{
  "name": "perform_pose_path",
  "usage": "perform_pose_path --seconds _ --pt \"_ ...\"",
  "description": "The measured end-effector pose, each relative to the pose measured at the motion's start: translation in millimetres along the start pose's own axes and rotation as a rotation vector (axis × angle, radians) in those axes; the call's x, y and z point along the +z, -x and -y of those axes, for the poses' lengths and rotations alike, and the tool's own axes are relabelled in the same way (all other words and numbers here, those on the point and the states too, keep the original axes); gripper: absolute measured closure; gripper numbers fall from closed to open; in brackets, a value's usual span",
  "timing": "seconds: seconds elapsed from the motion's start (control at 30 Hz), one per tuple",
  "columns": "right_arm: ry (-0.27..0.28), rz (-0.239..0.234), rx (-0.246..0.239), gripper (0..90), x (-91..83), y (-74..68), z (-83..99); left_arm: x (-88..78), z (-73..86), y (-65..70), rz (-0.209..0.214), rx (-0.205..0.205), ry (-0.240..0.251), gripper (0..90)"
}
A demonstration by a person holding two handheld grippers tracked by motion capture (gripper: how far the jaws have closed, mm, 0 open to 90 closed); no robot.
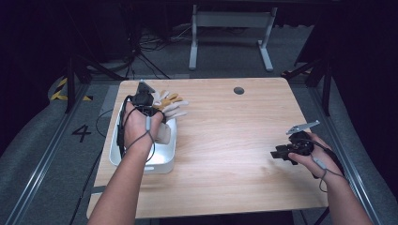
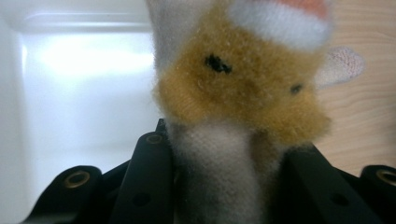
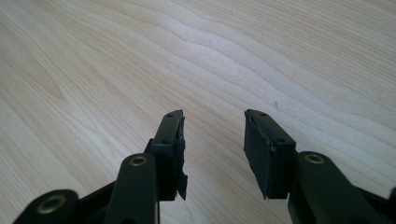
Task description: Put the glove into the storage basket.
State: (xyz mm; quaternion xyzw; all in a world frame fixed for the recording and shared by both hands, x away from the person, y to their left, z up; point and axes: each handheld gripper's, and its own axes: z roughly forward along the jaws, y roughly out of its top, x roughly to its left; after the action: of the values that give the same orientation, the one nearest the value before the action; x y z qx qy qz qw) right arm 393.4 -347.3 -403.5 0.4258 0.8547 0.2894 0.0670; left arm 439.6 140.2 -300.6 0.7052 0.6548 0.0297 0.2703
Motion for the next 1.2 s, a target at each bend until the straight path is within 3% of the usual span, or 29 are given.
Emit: perform_pose_path --seconds 0.2,0.37,0.63,0.73,0.87,1.2 --pt "0.007 0.016 0.018 59.0 -7.1 3.0 6.4 5.4 -5.2 -16.7 -0.037 -0.069 -0.002 69.8" --pt "0.016 0.019 0.024 59.0 -11.0 3.7 7.8 12.1 -6.0 -27.5 -0.032 -0.113 0.002 69.7" --pt "0.037 0.031 -0.004 58.4 -12.9 0.3 6.4 32.3 -2.6 -53.4 -0.083 -0.215 -0.032 69.6" --pt "0.046 0.042 -0.03 58.4 -12.0 -2.7 4.8 41.5 0.9 -62.3 -0.093 -0.235 -0.071 69.4" --pt "0.047 0.039 -0.052 58.5 -11.5 -8.6 2.6 49.9 4.3 -69.8 -0.101 -0.257 -0.087 69.3" --pt "0.052 0.041 -0.073 58.4 -12.0 -11.6 1.7 67.6 9.6 -74.1 -0.104 -0.267 -0.111 69.0"
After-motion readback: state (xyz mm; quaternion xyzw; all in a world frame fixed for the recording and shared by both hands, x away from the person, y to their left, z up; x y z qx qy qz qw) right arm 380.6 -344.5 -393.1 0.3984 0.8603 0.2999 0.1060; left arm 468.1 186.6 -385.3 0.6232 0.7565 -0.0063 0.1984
